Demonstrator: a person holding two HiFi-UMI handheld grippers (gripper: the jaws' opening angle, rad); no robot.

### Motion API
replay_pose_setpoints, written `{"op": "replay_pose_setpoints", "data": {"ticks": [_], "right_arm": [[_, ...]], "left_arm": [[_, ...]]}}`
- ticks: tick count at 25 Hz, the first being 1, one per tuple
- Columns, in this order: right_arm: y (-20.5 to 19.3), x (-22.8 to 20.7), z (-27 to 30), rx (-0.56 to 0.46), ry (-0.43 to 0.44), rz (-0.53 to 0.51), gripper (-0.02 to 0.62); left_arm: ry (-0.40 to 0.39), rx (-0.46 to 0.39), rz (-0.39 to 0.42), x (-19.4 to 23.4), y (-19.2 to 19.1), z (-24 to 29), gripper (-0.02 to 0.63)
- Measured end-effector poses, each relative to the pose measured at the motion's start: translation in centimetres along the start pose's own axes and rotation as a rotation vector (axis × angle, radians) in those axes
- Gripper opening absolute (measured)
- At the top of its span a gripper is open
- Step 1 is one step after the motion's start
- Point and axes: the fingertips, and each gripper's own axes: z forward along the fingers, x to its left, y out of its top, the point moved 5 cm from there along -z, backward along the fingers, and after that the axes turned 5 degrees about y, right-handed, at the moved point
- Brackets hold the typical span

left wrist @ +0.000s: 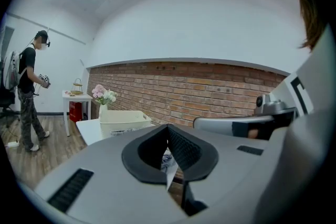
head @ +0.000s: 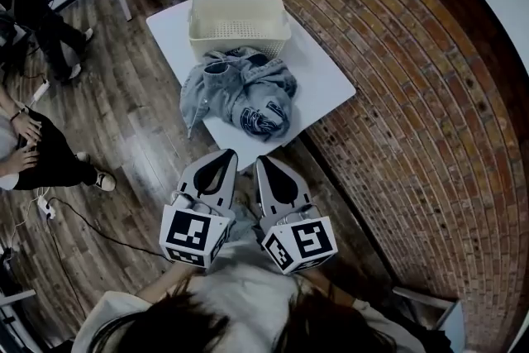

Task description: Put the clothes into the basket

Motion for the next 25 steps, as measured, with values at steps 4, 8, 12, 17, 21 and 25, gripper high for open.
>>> {"op": "replay_pose_setpoints", "data": {"ticks": [4, 8, 12, 17, 21, 25], "right_arm": [[0.8, -2.9, 2.9, 0.017, 0.017, 0.006, 0.006], [1.3, -5.3, 5.4, 0.035, 0.036, 0.007, 0.006], [1.4, -7.2, 7.4, 0.054, 0.062, 0.008, 0.006], [1.5, -8.8, 9.2, 0.076, 0.087, 0.012, 0.006], [1.1, -9.6, 9.9, 0.086, 0.089, 0.020, 0.006], [0.6, -10.1, 10.7, 0.096, 0.087, 0.028, 0.006]], "left_arm": [[0.026, 0.017, -0.011, 1.2, 0.6, 3.5, 0.008], [0.050, 0.027, -0.021, 2.4, 1.0, 6.4, 0.008], [0.075, 0.042, -0.032, 3.5, 0.9, 8.8, 0.008], [0.099, 0.055, -0.055, 4.6, 1.0, 10.8, 0.008], [0.113, 0.063, -0.060, 5.2, 0.7, 11.6, 0.008], [0.108, 0.074, -0.063, 5.9, 0.3, 12.3, 0.008]]}}
